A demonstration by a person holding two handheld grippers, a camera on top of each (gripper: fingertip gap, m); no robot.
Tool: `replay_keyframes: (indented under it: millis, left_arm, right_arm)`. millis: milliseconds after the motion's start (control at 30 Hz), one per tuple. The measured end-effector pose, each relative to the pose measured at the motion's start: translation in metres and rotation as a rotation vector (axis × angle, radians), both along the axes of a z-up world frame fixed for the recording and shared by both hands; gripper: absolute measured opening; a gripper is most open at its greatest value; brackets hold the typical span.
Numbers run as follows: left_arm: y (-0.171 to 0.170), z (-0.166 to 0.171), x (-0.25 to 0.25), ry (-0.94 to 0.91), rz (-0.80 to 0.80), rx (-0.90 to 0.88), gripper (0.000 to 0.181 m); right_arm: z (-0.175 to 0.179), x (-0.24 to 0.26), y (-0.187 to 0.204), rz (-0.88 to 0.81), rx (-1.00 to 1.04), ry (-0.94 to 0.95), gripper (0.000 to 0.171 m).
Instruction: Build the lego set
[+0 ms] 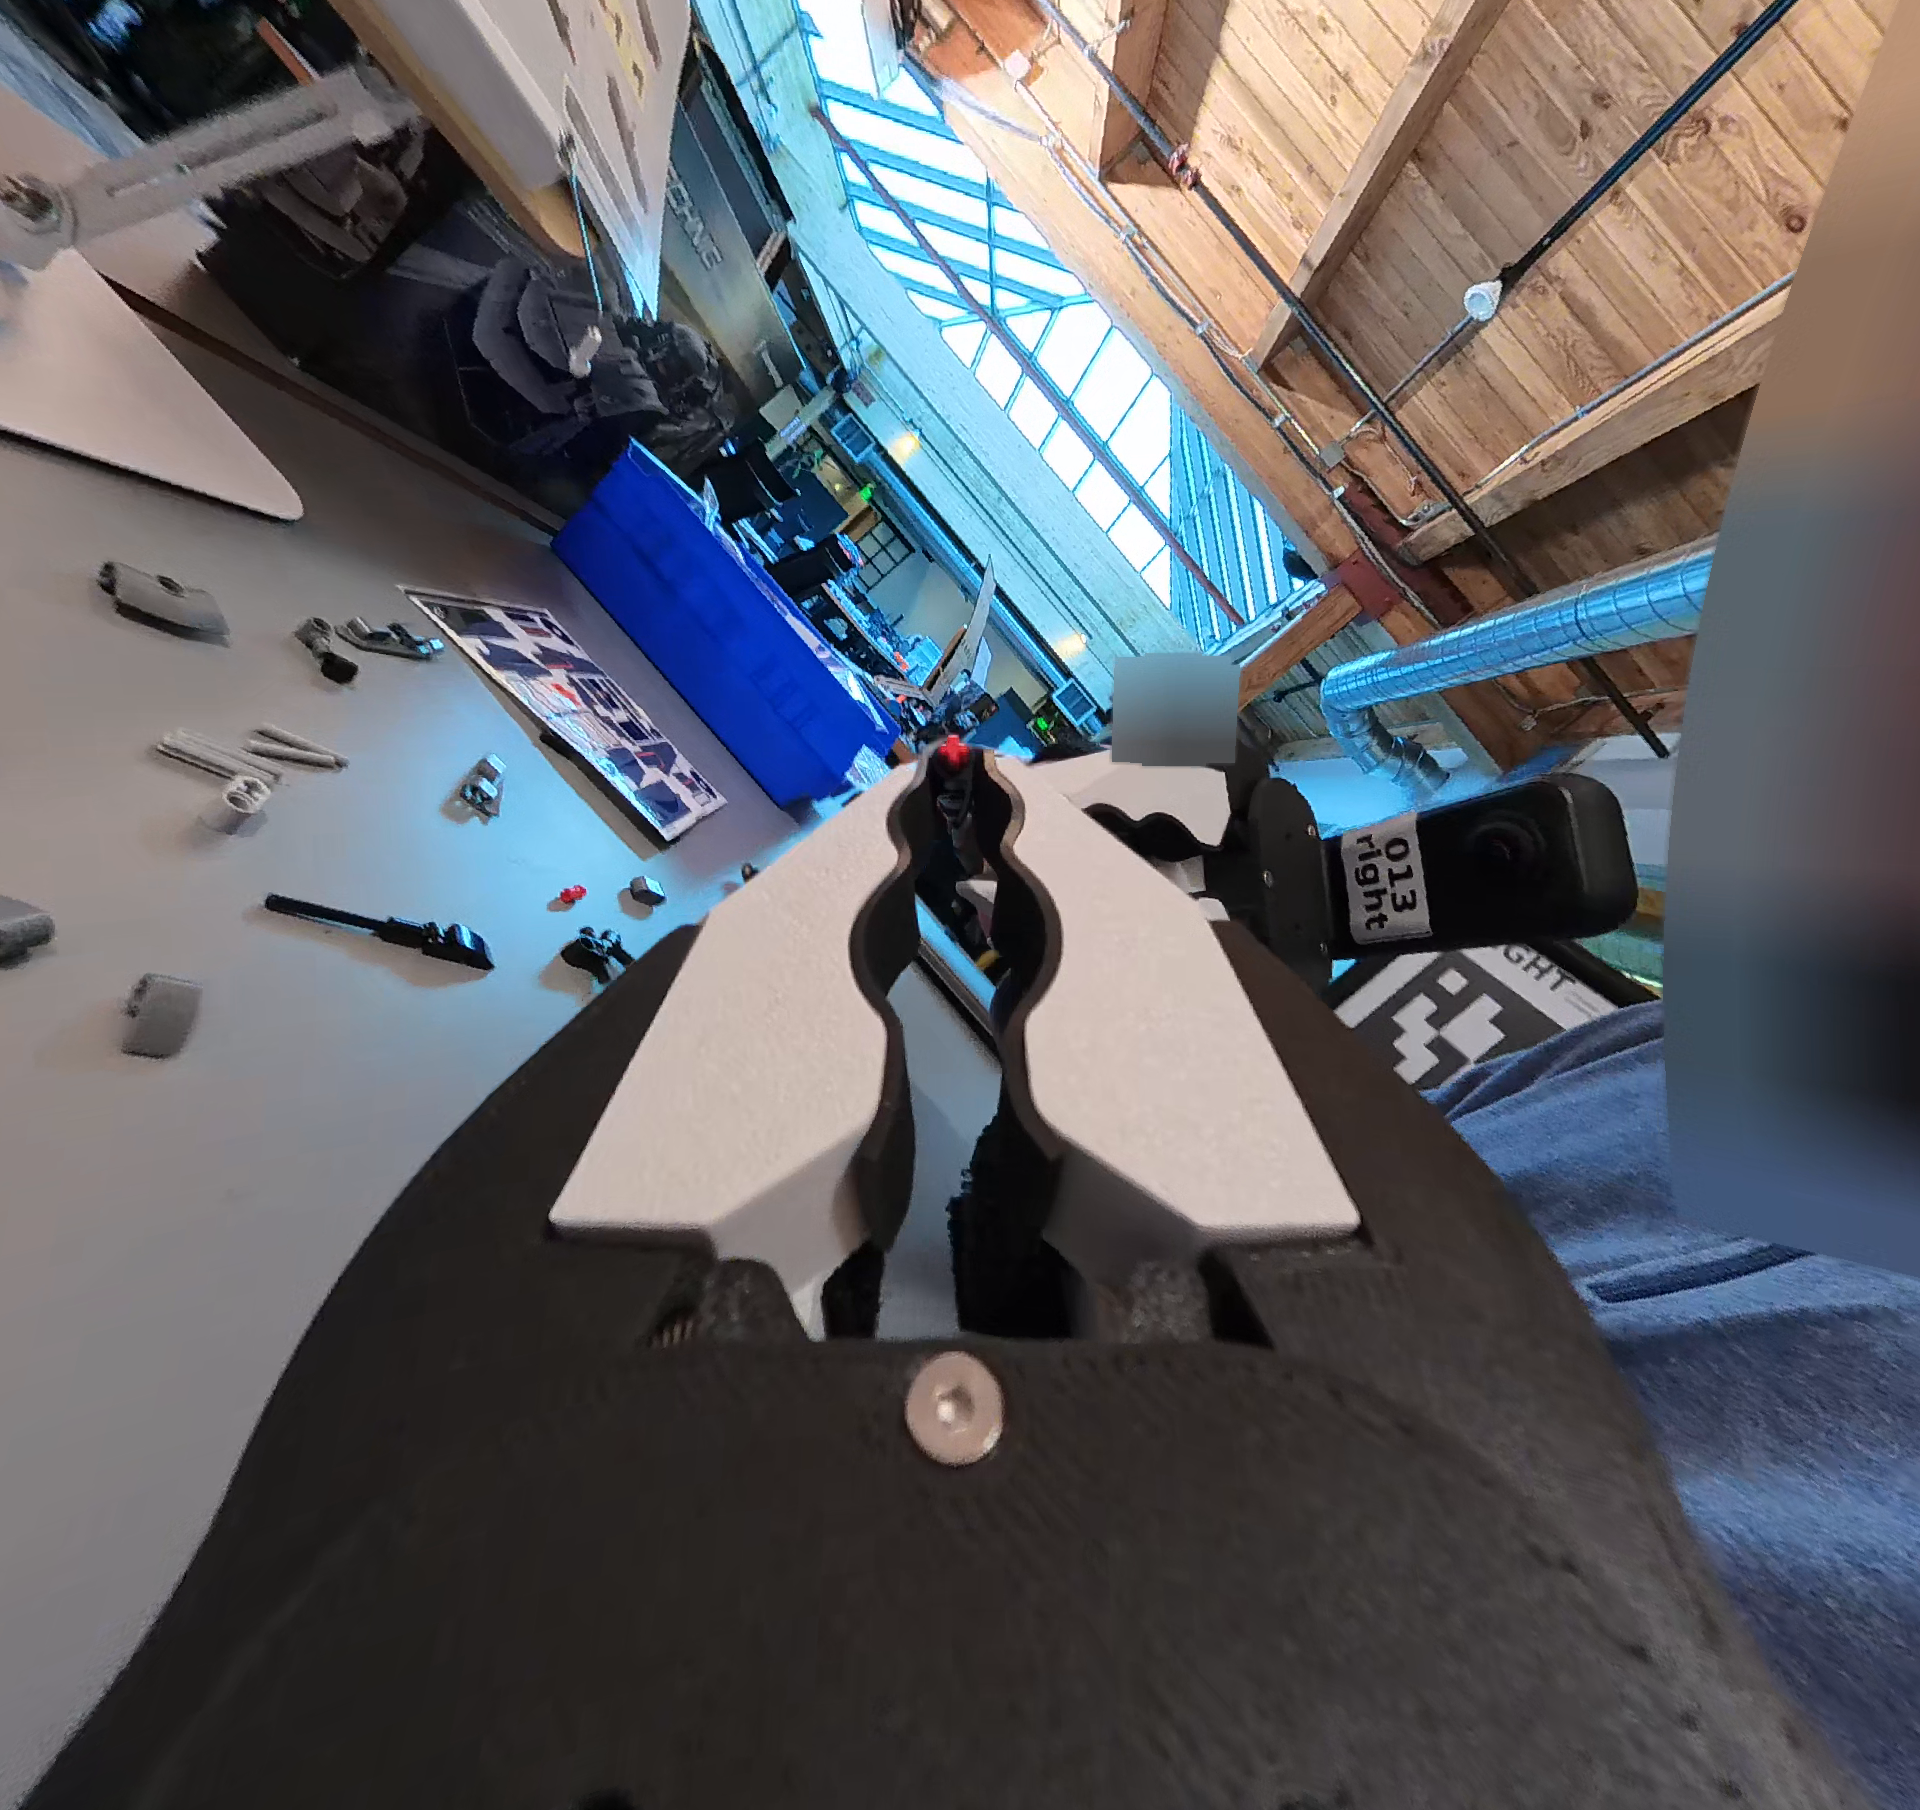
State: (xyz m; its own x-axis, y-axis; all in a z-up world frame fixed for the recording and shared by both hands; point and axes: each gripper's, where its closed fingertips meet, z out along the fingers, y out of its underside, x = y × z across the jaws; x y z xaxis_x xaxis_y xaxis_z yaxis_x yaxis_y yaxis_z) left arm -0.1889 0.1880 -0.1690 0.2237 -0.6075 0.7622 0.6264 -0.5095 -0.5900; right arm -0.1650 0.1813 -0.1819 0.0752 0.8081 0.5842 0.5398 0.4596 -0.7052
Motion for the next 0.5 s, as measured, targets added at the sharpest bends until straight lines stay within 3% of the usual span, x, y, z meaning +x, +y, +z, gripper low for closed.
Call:
replay_keyframes:
  millis: [133, 267, 500]
  left_arm:
    - [-0.008, -0.016, 0.019, 0.015, -0.055, -0.065, 0.005]
    - [-0.017, -0.053, 0.04, 0.064, -0.094, -0.194, 0.005]
    - [-0.019, -0.076, 0.046, 0.224, -0.086, -0.271, 0.005]
  right_arm:
    - [-0.017, 0.02, -0.01, -0.003, -0.077, -0.036, 0.012]
    - [-0.053, 0.043, -0.028, -0.018, -0.218, -0.085, 0.012]
    - [-0.113, 0.069, -0.052, -0.036, -0.422, -0.229, 0.012]
